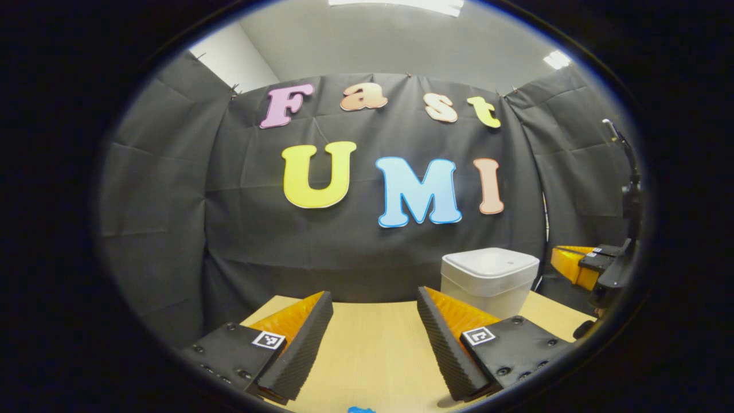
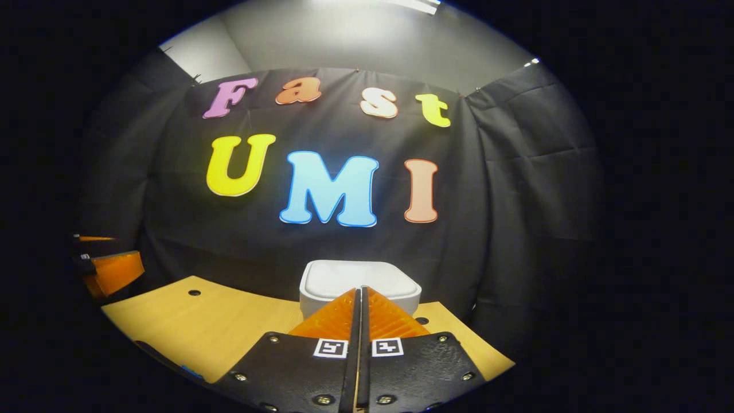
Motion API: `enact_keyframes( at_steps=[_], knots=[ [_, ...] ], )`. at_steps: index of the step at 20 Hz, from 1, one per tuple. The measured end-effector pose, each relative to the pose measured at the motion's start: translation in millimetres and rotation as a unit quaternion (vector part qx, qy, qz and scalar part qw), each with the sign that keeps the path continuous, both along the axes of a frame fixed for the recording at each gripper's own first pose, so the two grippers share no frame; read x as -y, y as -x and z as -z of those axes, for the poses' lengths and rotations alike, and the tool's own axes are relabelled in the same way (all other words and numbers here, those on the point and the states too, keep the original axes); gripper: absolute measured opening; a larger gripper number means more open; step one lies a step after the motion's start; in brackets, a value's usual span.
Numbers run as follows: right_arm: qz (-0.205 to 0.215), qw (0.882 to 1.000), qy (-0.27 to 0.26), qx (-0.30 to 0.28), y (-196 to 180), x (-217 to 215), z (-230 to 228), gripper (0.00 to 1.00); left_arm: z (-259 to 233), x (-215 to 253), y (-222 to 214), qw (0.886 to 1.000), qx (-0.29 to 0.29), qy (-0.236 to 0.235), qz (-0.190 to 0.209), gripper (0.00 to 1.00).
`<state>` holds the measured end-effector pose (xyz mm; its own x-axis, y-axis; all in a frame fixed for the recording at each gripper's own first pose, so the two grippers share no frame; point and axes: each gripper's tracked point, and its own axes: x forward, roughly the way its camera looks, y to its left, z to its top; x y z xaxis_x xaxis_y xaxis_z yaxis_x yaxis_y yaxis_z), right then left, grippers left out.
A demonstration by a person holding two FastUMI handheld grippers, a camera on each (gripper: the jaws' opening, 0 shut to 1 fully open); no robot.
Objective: Press the lid of the desktop garbage bin to open it, pick up the crumpled paper on the desktop and throw it into the bin, then pick up the pop can on the desktop and drop it into the bin, and finally close the garbage bin lid.
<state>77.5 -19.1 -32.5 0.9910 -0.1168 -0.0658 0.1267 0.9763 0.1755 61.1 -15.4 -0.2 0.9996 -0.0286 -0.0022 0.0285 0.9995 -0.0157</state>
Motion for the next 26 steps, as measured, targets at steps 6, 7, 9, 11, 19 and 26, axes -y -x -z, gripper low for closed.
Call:
enact_keyframes(
  at_steps=[6,7,9,11,19,26],
  knots=[
    [-0.009,1.000,0.003,-0.012,-14.1,3.8,5.4,0.00,0.4,0.7,1.7,1.000,0.000,0.000,0.002,1.00],
    [-0.010,1.000,0.003,-0.011,-18.6,5.3,3.9,0.00,1.0,1.0,0.9,1.000,-0.001,0.000,0.003,1.00],
    [-0.016,1.000,0.004,-0.011,-29.2,6.1,3.9,0.00,2.8,0.2,1.0,1.000,-0.002,0.001,0.001,1.00],
    [-0.032,0.999,0.000,-0.005,-38.8,3.7,1.3,0.00,6.0,-2.6,1.8,1.000,-0.004,0.004,-0.001,1.00],
    [-0.042,0.998,0.042,-0.009,-96.1,18.9,9.3,0.00,10.0,-13.9,0.7,1.000,-0.009,0.000,-0.020,1.00],
    [-0.049,0.998,-0.007,-0.047,-120.8,18.2,38.8,0.00,10.7,-14.7,-1.8,0.999,-0.007,-0.003,-0.034,0.96]
  ],
)
